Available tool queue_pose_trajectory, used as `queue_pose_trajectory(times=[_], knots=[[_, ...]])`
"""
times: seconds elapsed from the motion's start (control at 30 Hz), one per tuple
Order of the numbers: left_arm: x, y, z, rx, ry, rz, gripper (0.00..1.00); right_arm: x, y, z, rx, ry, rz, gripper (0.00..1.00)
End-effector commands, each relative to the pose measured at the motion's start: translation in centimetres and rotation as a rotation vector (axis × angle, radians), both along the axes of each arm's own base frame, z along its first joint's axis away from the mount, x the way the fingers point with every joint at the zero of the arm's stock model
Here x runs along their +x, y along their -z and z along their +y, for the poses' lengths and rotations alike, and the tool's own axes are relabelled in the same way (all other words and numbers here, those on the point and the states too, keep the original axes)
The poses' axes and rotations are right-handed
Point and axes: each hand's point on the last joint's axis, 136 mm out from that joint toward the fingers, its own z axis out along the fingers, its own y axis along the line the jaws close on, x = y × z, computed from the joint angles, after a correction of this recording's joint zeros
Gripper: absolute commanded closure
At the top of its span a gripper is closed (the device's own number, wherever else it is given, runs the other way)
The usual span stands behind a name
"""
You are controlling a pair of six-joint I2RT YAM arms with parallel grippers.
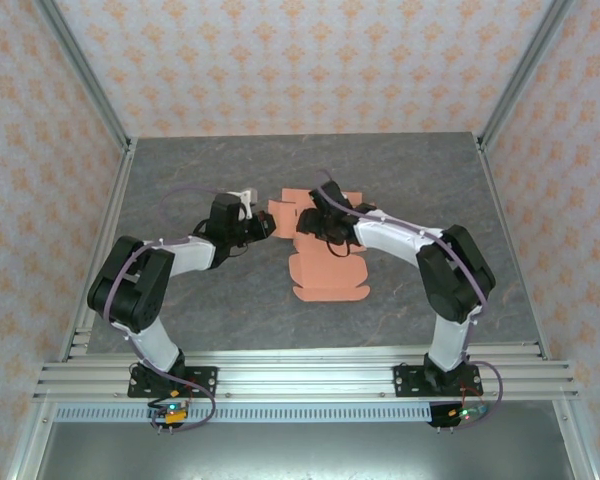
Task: Fold the paper box
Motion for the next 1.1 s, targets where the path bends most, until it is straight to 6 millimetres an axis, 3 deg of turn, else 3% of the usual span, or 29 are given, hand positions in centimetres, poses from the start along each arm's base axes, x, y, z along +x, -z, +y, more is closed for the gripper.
queue_pose_trajectory(times=[0.0,0.13,0.27,0.3,0.4,0.6,0.77,0.93,1.07], knots=[[0.1,-2.5,-0.4,0.051,0.008,-0.142,1.00,2.0,-6.7,1.7,0.341,0.195,-0.043,0.30],[-0.4,-3.2,-0.4,0.062,-0.008,-0.192,1.00,3.2,-8.4,0.6,0.523,0.420,0.022,0.25],[-0.7,-3.6,-0.4,0.067,-0.015,-0.232,1.00,4.1,-7.3,-1.1,0.546,0.612,0.121,0.19],[-0.8,-3.7,-0.3,0.062,-0.016,-0.240,1.00,4.3,-7.1,-1.2,0.552,0.638,0.146,0.12],[-1.3,-4.2,-0.5,0.071,0.006,-0.271,1.00,5.3,-7.3,-0.4,0.583,0.635,0.183,0.09],[-2.1,-5.3,-0.7,0.054,0.021,-0.336,1.00,6.4,-5.6,0.5,0.615,0.682,0.288,0.10],[-2.3,-5.4,-0.6,0.111,0.003,-0.345,1.00,6.6,-4.5,-0.1,0.523,0.689,0.371,0.12],[-2.0,-5.5,-0.4,0.094,-0.022,-0.356,1.00,6.4,-3.8,-0.5,0.527,0.717,0.386,0.23],[-2.0,-5.1,-0.2,0.103,-0.030,-0.350,1.00,6.3,-3.6,-1.1,0.533,0.725,0.366,0.38]])
